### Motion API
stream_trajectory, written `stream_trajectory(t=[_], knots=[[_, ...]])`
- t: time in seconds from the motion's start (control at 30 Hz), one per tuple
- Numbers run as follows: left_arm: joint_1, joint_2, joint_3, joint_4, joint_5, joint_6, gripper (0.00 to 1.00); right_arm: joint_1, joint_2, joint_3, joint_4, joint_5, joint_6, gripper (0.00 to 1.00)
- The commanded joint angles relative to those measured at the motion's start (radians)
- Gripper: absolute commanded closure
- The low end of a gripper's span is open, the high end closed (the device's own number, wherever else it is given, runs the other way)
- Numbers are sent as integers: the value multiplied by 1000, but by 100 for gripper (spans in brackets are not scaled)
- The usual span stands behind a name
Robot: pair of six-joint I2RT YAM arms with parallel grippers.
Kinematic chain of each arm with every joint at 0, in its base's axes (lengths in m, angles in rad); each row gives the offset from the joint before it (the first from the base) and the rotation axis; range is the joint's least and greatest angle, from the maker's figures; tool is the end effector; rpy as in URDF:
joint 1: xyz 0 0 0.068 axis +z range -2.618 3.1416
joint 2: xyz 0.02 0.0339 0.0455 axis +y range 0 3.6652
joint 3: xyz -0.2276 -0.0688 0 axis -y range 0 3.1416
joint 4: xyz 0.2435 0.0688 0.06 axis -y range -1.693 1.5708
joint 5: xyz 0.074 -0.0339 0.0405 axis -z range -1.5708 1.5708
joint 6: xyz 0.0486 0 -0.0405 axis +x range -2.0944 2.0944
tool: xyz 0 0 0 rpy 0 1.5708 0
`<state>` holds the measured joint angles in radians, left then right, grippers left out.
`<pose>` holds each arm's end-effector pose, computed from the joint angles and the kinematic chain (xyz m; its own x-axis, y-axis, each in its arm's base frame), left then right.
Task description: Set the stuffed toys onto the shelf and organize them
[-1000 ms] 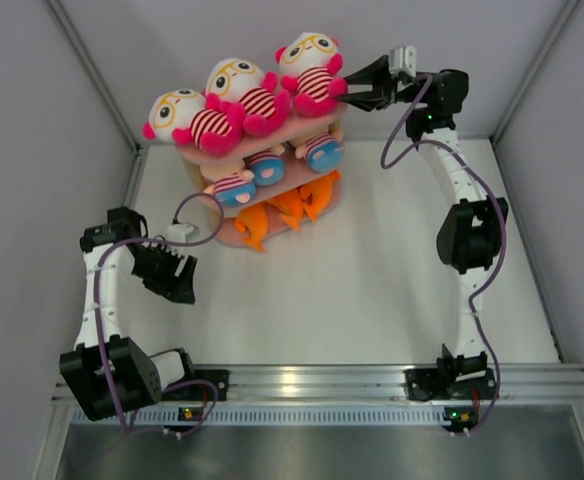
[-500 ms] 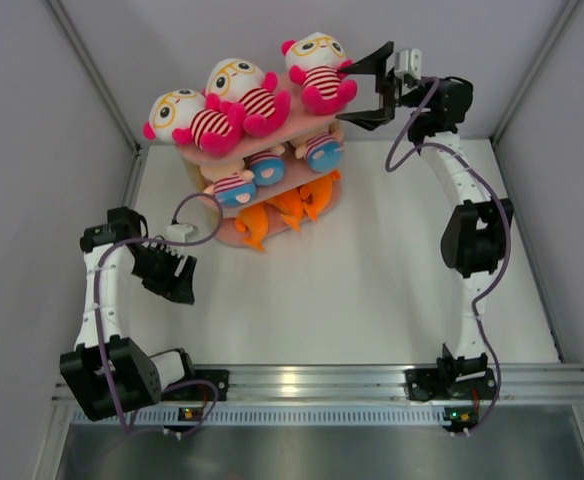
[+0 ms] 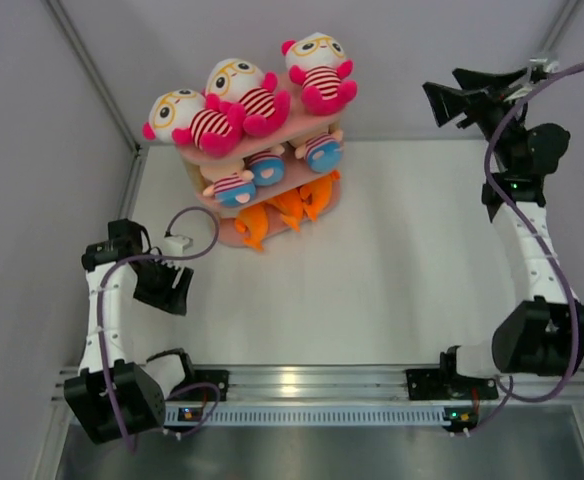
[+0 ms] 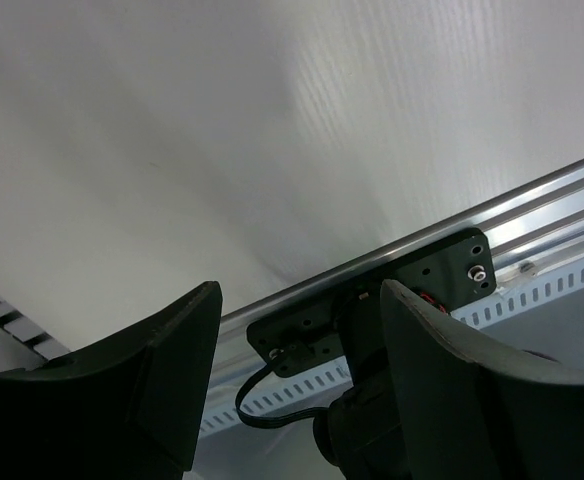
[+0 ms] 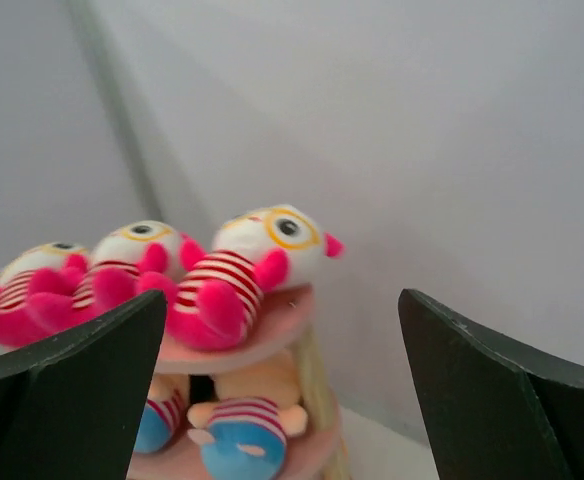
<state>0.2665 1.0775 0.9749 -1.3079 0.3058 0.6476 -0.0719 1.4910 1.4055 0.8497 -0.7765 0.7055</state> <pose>0.1773 0.0332 0.2299 -0.8831 0.3553 -0.3066 0.4112 0.9006 -0.1407 0.3296 0.0104 0.4546 0.2314 0.4471 -0.8640 -0.7927 0.6016 0.0990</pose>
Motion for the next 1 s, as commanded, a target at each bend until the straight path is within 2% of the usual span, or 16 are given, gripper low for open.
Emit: stream_trajectory(t=[0.0, 0.03, 0.07, 0.13, 0.2, 0.27, 0.4, 0.43, 0.47, 0.5, 0.63, 0.7, 0.77, 0.83, 0.97], knots=[[2, -28, -4, 56, -86, -63, 30, 15, -201, -202, -505, 473, -337, 1], [2, -45, -5, 58, -86, -68, 30, 15, -257, -217, -728, 573, -389, 1], [2, -53, -8, 62, -86, -69, 30, 17, -277, -227, -820, 755, -405, 1], [2, -79, -31, 96, -102, -92, 29, 15, -337, -298, -952, 889, -445, 1], [2, -97, -51, 136, -115, -133, 29, 15, -380, -426, -995, 995, -480, 0], [0, -114, -82, 203, -132, -164, 29, 15, -446, -529, -1029, 1019, -503, 0], [2, -117, -116, 324, -198, -268, 29, 15, -498, -614, -1147, 984, -506, 1], [0, -113, -119, 353, -217, -272, 25, 15, -511, -623, -1175, 973, -506, 1], [2, -113, -126, 377, -226, -275, 4, 15, -517, -640, -1193, 970, -499, 1], [2, -110, -131, 400, -238, -282, 2, 17, -521, -646, -1227, 968, -488, 1], [2, -102, -134, 537, -188, -292, 2, 17, -561, -663, -1249, 947, -390, 1], [2, -99, -136, 631, -169, -369, 2, 18, -580, -680, -1273, 970, -386, 1], [0, -97, -149, 677, -38, -407, 2, 18, -623, -723, -1270, 1014, -368, 1], [2, -97, -183, 732, 47, -387, 2, 20, -672, -755, -1226, 990, -379, 1], [-1, -122, -225, 811, -34, -434, 2, 23, -732, -789, -1210, 990, -391, 1]])
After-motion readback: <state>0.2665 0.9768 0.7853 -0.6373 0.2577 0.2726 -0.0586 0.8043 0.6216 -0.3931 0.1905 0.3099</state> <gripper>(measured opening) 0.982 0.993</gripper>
